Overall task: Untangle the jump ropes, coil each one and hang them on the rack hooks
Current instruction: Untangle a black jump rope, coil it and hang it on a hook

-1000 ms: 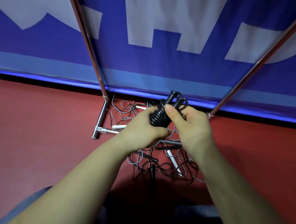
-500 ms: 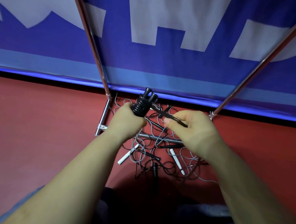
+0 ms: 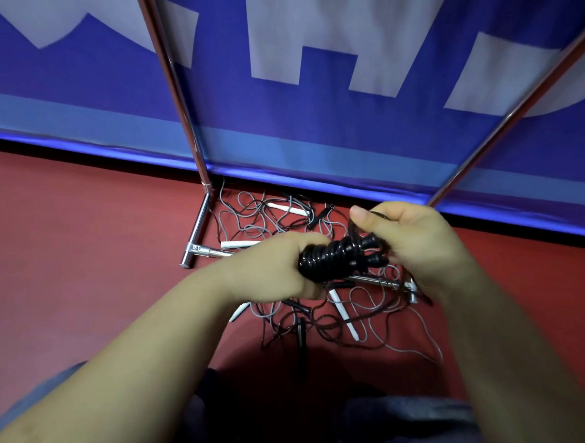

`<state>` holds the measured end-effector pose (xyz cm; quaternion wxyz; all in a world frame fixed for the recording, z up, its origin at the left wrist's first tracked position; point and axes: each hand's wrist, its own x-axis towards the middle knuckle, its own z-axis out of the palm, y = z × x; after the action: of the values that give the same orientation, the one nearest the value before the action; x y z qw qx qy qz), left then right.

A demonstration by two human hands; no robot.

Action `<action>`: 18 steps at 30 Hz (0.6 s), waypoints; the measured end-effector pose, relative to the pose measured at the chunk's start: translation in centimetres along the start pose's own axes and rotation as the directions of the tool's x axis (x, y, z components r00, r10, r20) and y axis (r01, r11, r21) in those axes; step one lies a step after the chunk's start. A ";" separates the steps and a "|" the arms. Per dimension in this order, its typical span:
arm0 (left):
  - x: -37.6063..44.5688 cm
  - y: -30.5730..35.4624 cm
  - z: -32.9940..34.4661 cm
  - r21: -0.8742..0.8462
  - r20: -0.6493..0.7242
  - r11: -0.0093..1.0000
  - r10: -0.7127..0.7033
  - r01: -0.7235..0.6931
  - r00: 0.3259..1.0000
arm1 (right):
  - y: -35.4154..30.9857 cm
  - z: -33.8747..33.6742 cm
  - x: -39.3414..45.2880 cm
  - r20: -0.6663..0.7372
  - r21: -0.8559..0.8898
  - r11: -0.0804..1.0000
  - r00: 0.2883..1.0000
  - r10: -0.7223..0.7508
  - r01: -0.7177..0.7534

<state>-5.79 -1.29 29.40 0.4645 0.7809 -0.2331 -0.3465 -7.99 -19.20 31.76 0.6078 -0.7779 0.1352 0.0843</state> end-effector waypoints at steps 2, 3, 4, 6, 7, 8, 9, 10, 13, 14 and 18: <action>-0.1 0.5 0.3 -0.084 -0.001 0.996 0.038 -0.038 0.999 | -0.1 0.2 -0.2 0.115 0.170 0.979 0.989 0.090 -0.109; -0.1 0.6 0.4 -0.111 -0.009 0.993 0.049 -0.050 0.999 | -0.2 0.4 -0.3 0.156 0.224 0.965 0.982 0.106 -0.139; -0.1 0.6 0.5 -0.141 -0.026 0.988 0.056 -0.059 0.998 | -0.3 0.6 -0.2 0.175 0.264 0.952 0.978 0.115 -0.159; 0.0 0.6 0.4 -0.204 -0.089 0.976 0.052 -0.070 0.995 | -0.3 0.9 0.0 0.148 0.322 0.928 0.978 0.145 -0.187; 0.1 0.6 0.3 -0.236 -0.126 0.969 0.043 -0.073 0.991 | -0.2 1.1 0.1 0.119 0.344 0.919 0.980 0.161 -0.193; 0.1 0.6 0.2 -0.267 -0.160 0.961 0.031 -0.074 0.987 | -0.2 1.2 0.2 0.094 0.351 0.917 0.981 0.167 -0.190; 0.2 0.6 0.2 -0.293 -0.189 0.953 0.019 -0.075 0.982 | -0.3 1.3 0.3 0.075 0.347 0.920 0.983 0.165 -0.181; 0.2 0.7 0.2 -0.304 -0.214 0.950 0.007 -0.074 0.977 | -0.4 1.5 0.3 0.062 0.338 0.926 0.985 0.159 -0.171; 0.5 0.6 0.3 -0.347 -0.293 0.937 -0.062 -0.046 0.954 | -0.4 1.7 0.4 0.042 0.294 0.945 0.989 0.139 -0.145; 0.6 0.5 0.2 -0.405 -0.347 0.914 -0.122 -0.031 0.930 | -0.2 1.9 0.4 0.053 0.233 0.963 0.990 0.127 -0.136; 1.1 -0.4 -1.3 -0.665 -0.464 0.747 -0.415 0.002 0.783 | 0.8 2.9 0.0 0.165 -0.038 0.995 0.981 0.098 -0.093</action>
<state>-4.10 -1.14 29.11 0.7027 0.6675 0.1457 -0.1984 -8.13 -16.56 30.26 0.6003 -0.7699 0.1199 0.1802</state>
